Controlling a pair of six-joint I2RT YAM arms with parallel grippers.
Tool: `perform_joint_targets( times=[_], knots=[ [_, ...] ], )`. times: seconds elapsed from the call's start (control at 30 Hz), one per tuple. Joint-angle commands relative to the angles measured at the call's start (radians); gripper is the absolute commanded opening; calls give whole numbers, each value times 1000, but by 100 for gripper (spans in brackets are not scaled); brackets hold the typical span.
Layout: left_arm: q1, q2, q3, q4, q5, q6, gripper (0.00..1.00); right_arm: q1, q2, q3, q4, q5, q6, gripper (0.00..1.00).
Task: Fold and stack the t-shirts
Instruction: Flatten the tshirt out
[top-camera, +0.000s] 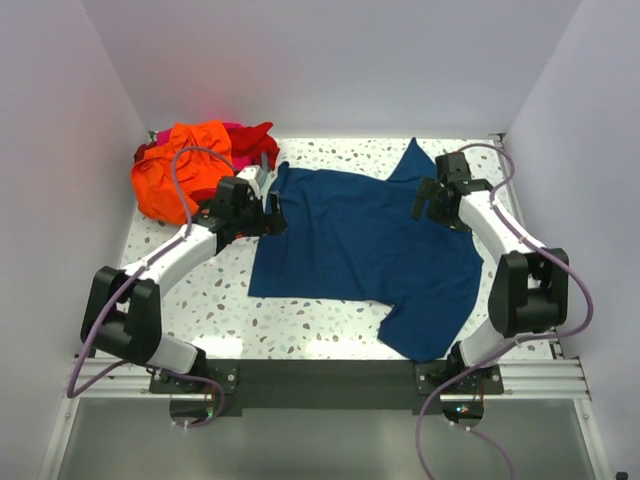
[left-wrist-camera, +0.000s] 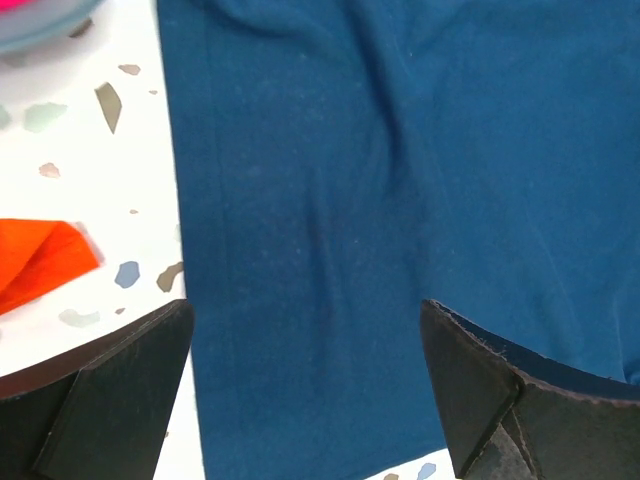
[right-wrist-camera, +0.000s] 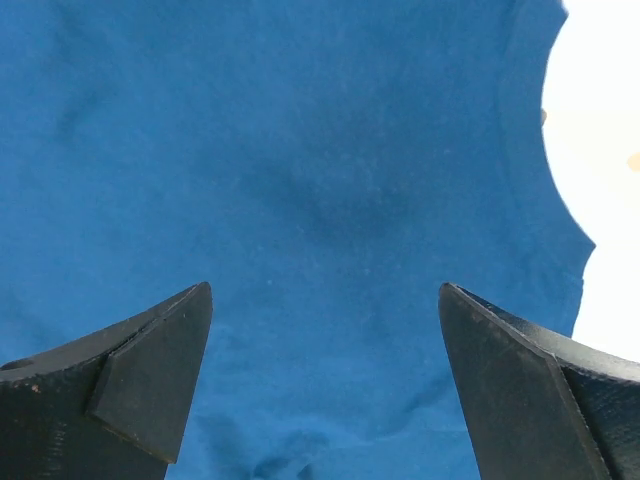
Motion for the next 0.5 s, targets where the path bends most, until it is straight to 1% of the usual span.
perform_joint_targets(
  times=[0.0, 0.27, 0.47],
  knots=[
    [-1, 21, -29, 97, 45, -32, 100, -9, 41, 22, -6, -16, 13, 98],
    [-13, 93, -46, 163, 71, -58, 100, -32, 166, 48, 4, -43, 7, 98],
    [-30, 176, -18, 184, 61, -66, 100, -58, 228, 68, 13, -69, -4, 98]
  ],
)
